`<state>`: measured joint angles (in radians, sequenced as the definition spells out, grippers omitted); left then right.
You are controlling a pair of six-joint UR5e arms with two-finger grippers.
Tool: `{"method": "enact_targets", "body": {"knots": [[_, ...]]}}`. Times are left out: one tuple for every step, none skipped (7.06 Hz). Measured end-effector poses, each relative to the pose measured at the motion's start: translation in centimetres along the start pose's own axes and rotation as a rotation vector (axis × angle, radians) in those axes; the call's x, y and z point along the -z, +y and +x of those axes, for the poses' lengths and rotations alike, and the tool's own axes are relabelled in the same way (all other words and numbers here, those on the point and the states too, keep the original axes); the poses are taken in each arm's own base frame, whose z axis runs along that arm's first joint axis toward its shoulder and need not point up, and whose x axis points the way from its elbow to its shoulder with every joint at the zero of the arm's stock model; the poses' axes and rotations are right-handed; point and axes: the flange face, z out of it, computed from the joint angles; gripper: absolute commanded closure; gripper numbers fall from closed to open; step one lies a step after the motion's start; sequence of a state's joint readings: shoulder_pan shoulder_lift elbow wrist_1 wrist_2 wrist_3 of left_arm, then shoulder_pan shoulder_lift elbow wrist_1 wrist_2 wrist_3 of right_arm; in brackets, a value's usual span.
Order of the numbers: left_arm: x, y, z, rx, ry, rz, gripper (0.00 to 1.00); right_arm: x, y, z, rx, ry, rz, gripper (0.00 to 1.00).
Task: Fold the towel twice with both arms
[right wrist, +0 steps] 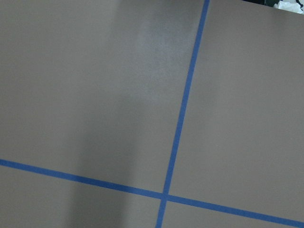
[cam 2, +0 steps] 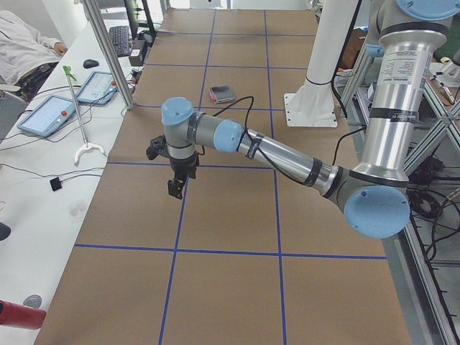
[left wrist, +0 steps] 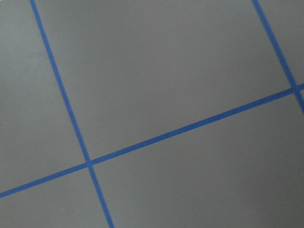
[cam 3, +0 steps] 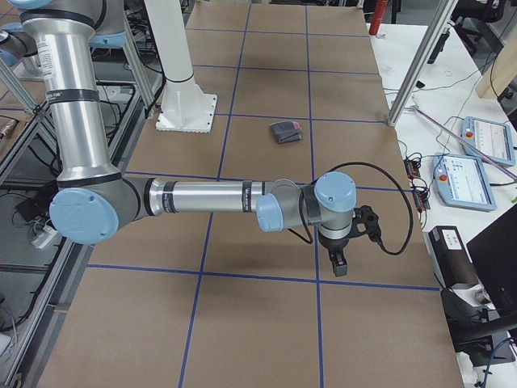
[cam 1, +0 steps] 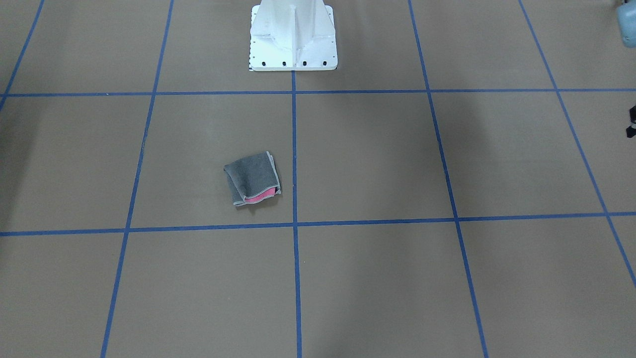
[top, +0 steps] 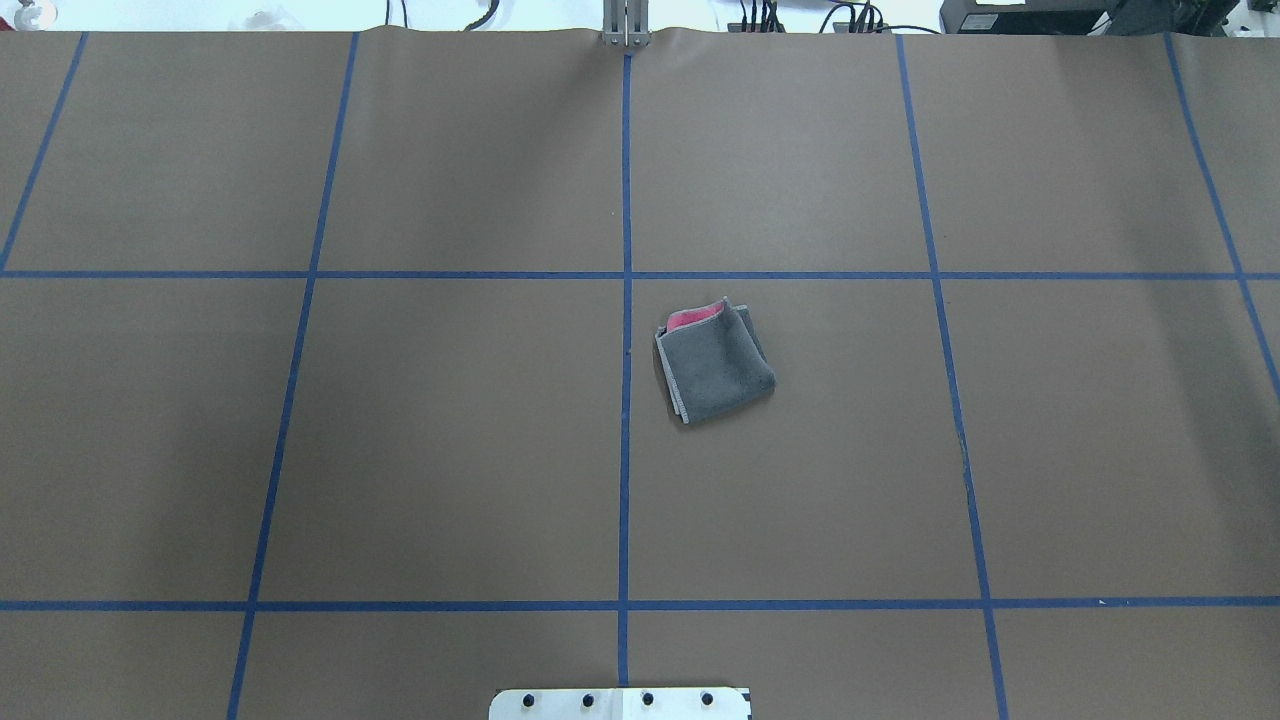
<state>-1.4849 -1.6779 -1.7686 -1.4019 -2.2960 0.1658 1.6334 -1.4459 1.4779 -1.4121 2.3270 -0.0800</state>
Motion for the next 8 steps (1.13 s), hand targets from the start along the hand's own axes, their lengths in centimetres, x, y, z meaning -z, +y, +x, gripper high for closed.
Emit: {"method": "enact_targets", "body": {"knots": [[-1.1,2.5,-4.2,0.044,0.030,-0.019,0.00,0.2,2.0,1.9,-0.023,0.001,-0.011,0.00],[-2.1,4.8,-6.6,0.086,0.045,-0.035,0.00,0.2,3.2,2.8,-0.038,0.010,-0.020,0.00],[-2.0,6.6,-8.3,0.117,0.047,-0.027,0.00,0.0,3.9,3.4,-0.047,0.026,-0.027,0.00],[-1.7,8.0,-9.5,0.143,0.046,-0.016,0.00,-0.2,4.3,3.7,-0.051,0.037,-0.031,0.00],[-2.2,9.2,-10.4,0.167,0.050,-0.022,0.00,-0.4,4.7,3.9,-0.056,0.040,-0.033,0.00],[-2.6,10.0,-10.9,0.181,0.053,-0.030,0.00,-0.6,5.0,4.1,-0.060,0.040,-0.036,0.00],[-2.9,10.4,-11.1,0.187,0.053,-0.035,0.00,-0.8,5.3,4.2,-0.062,0.040,-0.037,0.00],[-3.1,10.7,-11.2,0.187,0.049,-0.040,0.00,-1.0,5.5,4.3,-0.064,0.040,-0.040,0.00]]}}
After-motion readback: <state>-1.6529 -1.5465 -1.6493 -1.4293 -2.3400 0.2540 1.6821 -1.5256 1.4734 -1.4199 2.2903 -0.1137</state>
